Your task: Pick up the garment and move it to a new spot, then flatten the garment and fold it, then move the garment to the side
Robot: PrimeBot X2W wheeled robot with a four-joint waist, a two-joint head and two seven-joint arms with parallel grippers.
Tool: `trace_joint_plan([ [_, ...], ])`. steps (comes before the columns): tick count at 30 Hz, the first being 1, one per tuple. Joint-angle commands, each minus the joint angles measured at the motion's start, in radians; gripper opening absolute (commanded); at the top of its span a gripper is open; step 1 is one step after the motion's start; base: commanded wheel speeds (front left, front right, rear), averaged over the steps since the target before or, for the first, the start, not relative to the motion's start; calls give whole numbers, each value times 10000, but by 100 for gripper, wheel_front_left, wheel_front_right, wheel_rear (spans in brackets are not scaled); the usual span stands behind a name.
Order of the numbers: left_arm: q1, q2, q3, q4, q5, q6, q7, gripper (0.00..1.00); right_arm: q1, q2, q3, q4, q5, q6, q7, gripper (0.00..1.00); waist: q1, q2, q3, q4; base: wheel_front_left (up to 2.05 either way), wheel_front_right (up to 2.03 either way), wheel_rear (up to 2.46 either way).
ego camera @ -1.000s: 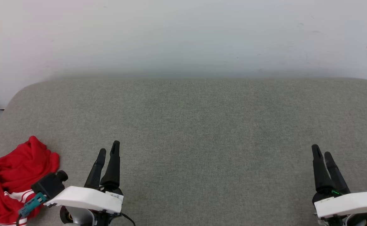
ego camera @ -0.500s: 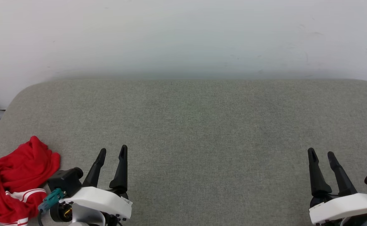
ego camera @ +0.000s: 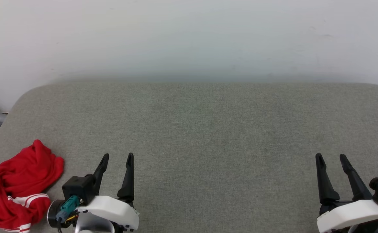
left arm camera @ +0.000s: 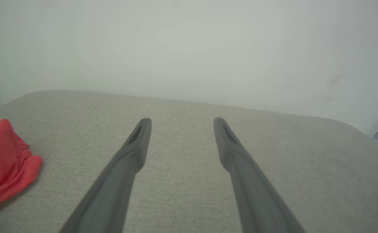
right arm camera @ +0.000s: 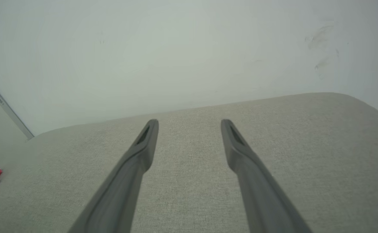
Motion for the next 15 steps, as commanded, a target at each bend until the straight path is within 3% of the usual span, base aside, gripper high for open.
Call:
trace_joint_plan([
  [1,-176,107,-122,-56,296,136,-102,100,99,4,-18,-197,-353,17,-19,100,0,0,-11,14,0,0,0],
  [15,-202,251,-511,294,1078,352,-418,100,257,20,-105,-341,-1363,19,-35,100,0,0,-53,93,0,0,0],
])
